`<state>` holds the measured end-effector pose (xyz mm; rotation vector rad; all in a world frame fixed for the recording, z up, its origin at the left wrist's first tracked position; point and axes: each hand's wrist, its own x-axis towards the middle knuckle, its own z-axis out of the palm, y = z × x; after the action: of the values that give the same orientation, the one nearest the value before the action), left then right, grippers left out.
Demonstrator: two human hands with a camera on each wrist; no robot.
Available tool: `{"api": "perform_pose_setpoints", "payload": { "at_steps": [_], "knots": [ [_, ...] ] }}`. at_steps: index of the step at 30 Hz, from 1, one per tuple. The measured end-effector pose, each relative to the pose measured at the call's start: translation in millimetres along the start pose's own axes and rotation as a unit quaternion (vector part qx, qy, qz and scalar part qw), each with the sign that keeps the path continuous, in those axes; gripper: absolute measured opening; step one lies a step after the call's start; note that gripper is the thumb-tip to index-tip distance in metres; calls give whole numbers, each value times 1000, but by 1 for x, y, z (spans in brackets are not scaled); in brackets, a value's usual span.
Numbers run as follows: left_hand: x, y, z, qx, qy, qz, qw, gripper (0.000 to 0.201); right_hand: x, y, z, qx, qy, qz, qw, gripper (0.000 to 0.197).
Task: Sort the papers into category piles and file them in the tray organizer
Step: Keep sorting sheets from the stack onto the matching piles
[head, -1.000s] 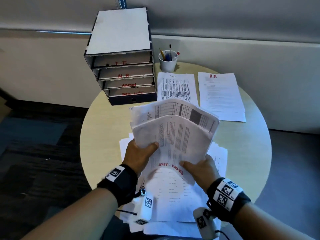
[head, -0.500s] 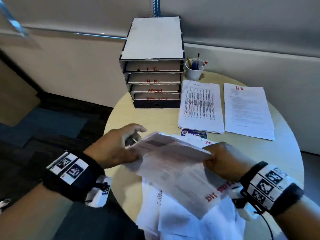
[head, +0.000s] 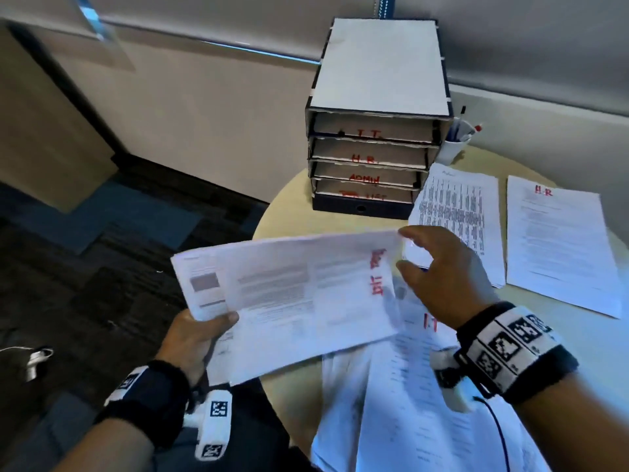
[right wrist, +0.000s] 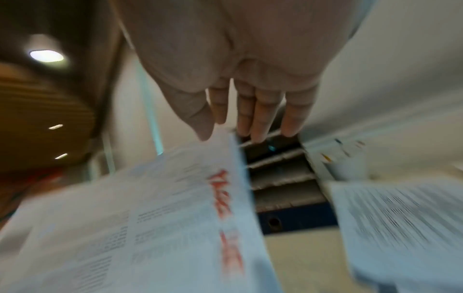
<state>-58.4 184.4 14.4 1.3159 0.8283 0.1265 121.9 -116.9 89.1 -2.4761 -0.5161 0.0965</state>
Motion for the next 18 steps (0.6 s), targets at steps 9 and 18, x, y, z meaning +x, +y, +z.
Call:
{"api": "perform_pose_setpoints", "payload": {
  "at_steps": [9,18],
  "knots": [
    [68,-60,6,-30,143,-184,972,25,-85,91,57,-17,-115,156,981,46],
    [79,-68,39,28,184,-236,954,50,-144,135,75,-99,-171,158,968,46]
  ]
}}
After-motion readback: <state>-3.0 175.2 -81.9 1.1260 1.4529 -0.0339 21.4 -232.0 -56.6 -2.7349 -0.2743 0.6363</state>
